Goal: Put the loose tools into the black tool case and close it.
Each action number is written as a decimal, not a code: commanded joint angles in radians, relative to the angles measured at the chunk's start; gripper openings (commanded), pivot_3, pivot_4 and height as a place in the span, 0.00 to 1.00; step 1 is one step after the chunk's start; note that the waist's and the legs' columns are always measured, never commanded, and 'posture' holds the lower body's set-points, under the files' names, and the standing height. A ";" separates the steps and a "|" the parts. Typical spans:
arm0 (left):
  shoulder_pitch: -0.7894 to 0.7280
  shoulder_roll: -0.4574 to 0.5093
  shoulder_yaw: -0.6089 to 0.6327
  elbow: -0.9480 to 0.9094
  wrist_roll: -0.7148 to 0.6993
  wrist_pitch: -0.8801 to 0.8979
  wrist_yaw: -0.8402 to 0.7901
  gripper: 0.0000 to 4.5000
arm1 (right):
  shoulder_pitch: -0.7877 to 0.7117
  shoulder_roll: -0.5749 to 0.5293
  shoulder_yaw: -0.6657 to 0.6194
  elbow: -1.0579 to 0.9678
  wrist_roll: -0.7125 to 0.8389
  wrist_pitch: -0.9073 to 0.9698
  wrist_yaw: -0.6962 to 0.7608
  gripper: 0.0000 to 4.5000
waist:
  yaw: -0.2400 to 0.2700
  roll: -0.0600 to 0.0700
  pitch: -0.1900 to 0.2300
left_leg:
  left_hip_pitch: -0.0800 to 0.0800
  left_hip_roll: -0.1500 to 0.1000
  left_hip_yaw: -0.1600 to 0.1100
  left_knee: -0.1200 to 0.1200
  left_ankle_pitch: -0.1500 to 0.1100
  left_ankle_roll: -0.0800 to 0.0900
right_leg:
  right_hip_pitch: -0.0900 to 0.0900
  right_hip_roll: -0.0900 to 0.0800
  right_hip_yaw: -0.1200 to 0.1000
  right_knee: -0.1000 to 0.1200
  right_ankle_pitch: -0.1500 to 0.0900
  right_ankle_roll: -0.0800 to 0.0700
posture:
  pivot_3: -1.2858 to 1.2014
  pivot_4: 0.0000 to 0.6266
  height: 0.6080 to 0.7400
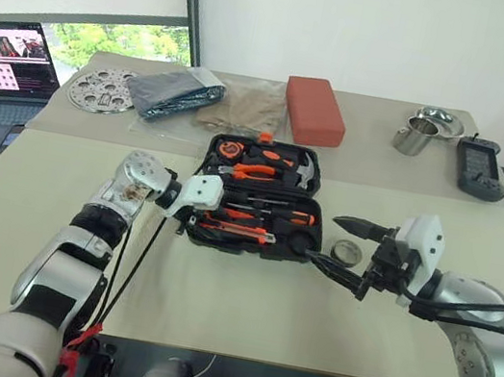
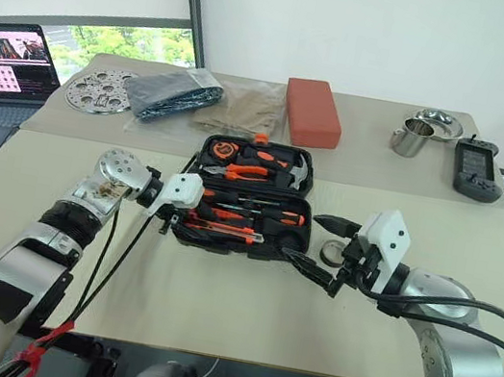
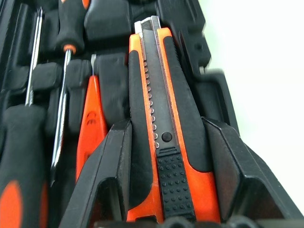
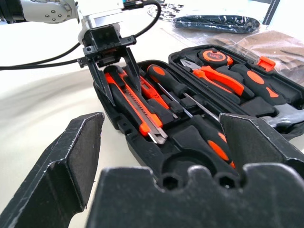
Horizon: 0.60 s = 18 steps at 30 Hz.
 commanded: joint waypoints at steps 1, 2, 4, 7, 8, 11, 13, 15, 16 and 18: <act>0.007 0.000 0.012 -0.037 -0.020 0.034 0.021 0.39 | 0.012 -0.002 -0.014 -0.024 0.008 -0.022 0.000 1.00 | -0.003 0.000 0.000 | 0.000 0.000 0.000 0.000 0.000 0.000 | -0.001 0.001 0.000 0.000 0.000 0.000 | 0.52 0.24 1.00; 0.010 0.002 0.010 -0.039 -0.018 0.032 0.025 0.39 | 0.012 -0.005 -0.013 -0.023 0.005 -0.023 0.002 1.00 | -0.003 0.000 0.000 | 0.000 0.000 0.000 -0.001 0.000 0.000 | -0.001 0.001 0.001 0.000 0.000 0.000 | 0.52 0.24 1.00; 0.018 0.006 0.003 -0.048 -0.013 0.030 0.029 0.39 | 0.008 -0.008 -0.013 -0.020 0.004 -0.023 0.005 1.00 | -0.004 0.000 0.000 | 0.000 0.000 0.000 -0.001 0.000 0.000 | -0.001 0.001 0.001 0.000 0.000 0.000 | 0.52 0.24 1.00; 0.024 0.018 -0.013 -0.061 0.005 0.019 0.032 0.39 | 0.001 -0.008 -0.013 -0.018 0.005 -0.022 0.004 1.00 | -0.004 0.000 0.000 | 0.001 0.000 0.000 0.000 0.000 0.000 | 0.000 0.001 0.001 0.000 0.000 0.000 | 0.52 0.24 1.00; 0.022 0.026 -0.022 -0.060 0.019 0.005 0.037 0.39 | 0.002 -0.008 -0.013 -0.018 0.005 -0.023 0.004 1.00 | -0.004 0.000 0.000 | 0.000 0.000 0.000 0.000 0.000 0.000 | 0.000 0.001 0.001 0.000 0.000 0.000 | 0.52 0.24 1.00; 0.009 0.044 -0.038 -0.048 0.052 -0.017 0.058 0.39 | 0.006 -0.006 -0.012 -0.021 0.005 -0.024 0.002 1.00 | -0.004 0.000 0.000 | 0.001 0.000 0.000 -0.001 0.000 0.000 | -0.001 0.001 0.002 0.000 0.000 0.000 | 0.52 0.24 1.00; -0.001 0.047 -0.041 -0.036 0.062 -0.017 0.080 0.39 | 0.008 -0.003 -0.009 -0.022 0.002 -0.026 0.000 1.00 | -0.004 0.000 0.000 | 0.001 0.001 0.000 -0.001 0.000 0.000 | 0.000 0.002 0.002 0.000 0.000 0.000 | 0.52 0.24 1.00; -0.005 0.047 -0.045 -0.031 0.066 -0.017 0.084 0.39 | 0.007 0.001 -0.007 -0.020 0.001 -0.028 -0.002 1.00 | -0.005 0.000 0.000 | 0.001 0.000 0.000 0.000 0.000 0.000 | 0.000 0.002 0.002 0.001 0.000 0.000 | 0.52 0.24 1.00; -0.006 0.047 -0.046 -0.029 0.067 -0.018 0.084 0.39 | 0.006 0.002 -0.006 -0.019 0.001 -0.028 -0.004 1.00 | -0.006 0.000 0.000 | 0.002 0.000 0.000 0.000 0.000 0.000 | 0.000 0.002 0.003 0.002 0.000 0.000 | 0.52 0.24 1.00; -0.006 0.040 -0.046 -0.033 0.073 -0.017 0.114 0.61 | 0.008 0.005 -0.005 -0.020 0.001 -0.029 -0.005 1.00 | -0.007 0.000 0.000 | 0.002 0.000 0.000 0.000 0.000 0.000 | 0.000 0.002 0.003 0.002 0.000 0.000 | 0.52 0.24 1.00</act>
